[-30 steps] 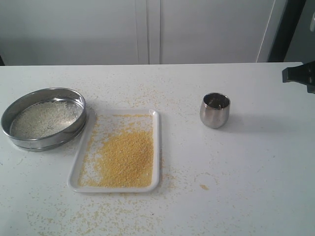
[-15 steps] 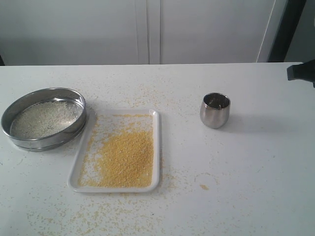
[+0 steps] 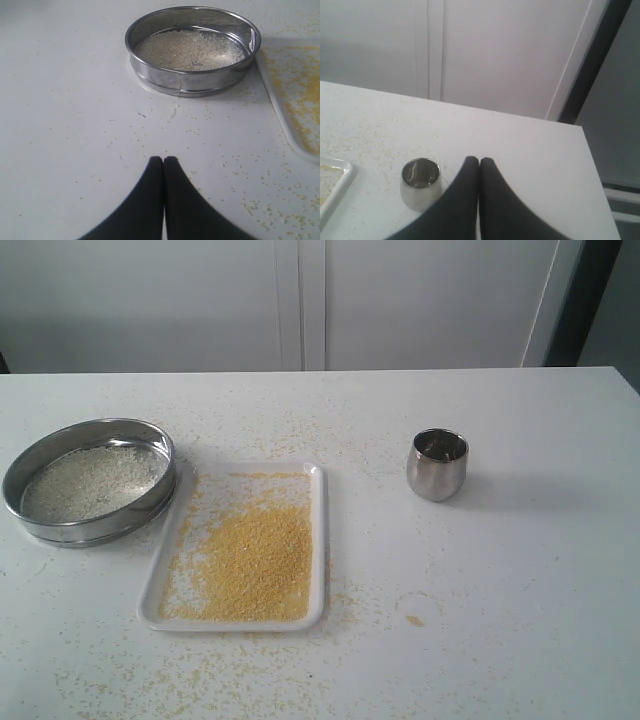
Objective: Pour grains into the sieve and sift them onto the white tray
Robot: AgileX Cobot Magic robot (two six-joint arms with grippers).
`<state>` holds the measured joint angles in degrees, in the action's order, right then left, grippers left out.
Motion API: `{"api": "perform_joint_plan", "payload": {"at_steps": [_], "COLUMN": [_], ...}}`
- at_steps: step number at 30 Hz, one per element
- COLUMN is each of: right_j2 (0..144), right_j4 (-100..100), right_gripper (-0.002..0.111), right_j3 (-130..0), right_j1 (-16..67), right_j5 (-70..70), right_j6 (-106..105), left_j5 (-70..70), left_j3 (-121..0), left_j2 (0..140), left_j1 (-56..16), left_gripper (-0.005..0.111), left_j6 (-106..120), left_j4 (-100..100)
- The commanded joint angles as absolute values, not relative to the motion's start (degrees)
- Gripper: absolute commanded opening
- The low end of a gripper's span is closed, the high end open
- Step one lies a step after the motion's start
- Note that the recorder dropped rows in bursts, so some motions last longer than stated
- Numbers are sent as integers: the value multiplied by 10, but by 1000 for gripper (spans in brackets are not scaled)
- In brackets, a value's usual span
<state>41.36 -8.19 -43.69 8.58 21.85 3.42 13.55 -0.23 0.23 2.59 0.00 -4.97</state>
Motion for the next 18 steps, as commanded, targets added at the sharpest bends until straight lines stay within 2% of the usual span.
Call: {"api": "perform_joint_plan", "payload": {"at_steps": [1,7,12,18], "right_j2": [324,246,236,236], "right_j4": [-87,-87,-82,-42], "right_gripper": [0,0,0,0], "right_j3": [-390,-336,-312,-290], "right_j1": [91,91,91,91], "right_j5": [204,219,270,245], "right_j6": [32,28,33,33], "left_j5": [133,133,133,133], "left_j3": [0,0,0,0], "left_j2": [0,0,0,0], "left_j1": [28,28,28,28], "left_gripper": [0,0,0,0], "left_j6": [0,0,0,0], "left_j4": [-50,-50,-50,-50]}}
